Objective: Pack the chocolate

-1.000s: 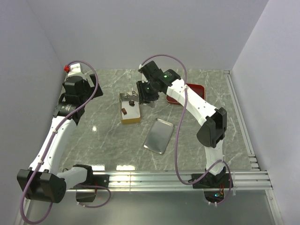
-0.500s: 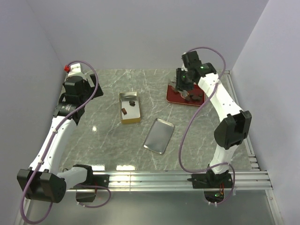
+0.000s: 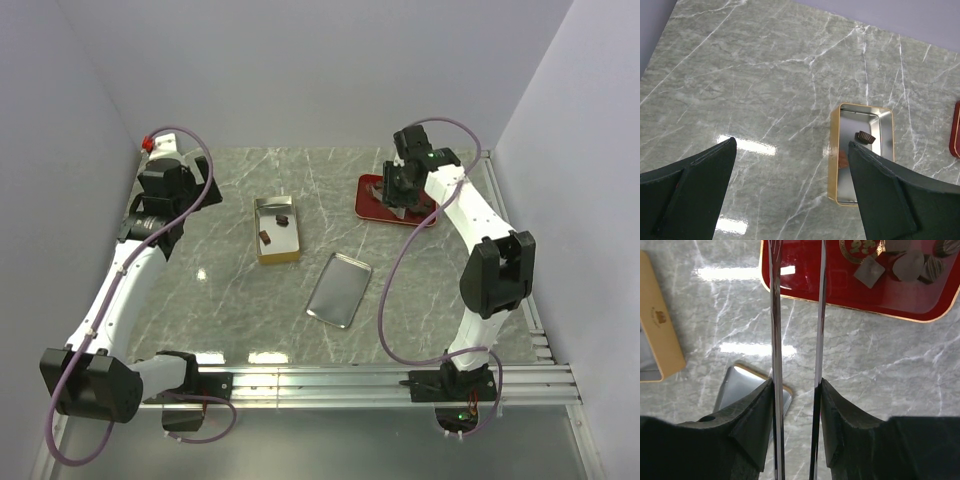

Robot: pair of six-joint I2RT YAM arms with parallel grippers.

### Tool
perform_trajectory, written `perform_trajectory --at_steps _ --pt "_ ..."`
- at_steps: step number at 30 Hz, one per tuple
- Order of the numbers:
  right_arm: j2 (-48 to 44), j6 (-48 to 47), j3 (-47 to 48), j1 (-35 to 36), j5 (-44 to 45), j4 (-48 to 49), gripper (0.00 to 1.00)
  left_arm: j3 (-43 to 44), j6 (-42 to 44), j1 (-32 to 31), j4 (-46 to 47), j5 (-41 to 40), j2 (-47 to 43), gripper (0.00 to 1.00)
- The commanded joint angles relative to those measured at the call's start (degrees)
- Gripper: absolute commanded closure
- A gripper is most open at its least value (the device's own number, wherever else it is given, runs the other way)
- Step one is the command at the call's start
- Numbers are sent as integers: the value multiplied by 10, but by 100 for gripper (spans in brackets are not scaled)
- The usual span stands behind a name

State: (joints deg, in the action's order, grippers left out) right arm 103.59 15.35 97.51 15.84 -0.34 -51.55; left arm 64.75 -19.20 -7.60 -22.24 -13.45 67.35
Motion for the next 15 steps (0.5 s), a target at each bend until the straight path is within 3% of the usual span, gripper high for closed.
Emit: perform_trajectory --at_steps 1,15 --pt "-27 -9 -27 -11 9 46 53 32 0 -1 0 -10 -3 0" --pt "-4 -23 -55 -34 -19 87 50 49 0 -1 -15 -10 5 1"
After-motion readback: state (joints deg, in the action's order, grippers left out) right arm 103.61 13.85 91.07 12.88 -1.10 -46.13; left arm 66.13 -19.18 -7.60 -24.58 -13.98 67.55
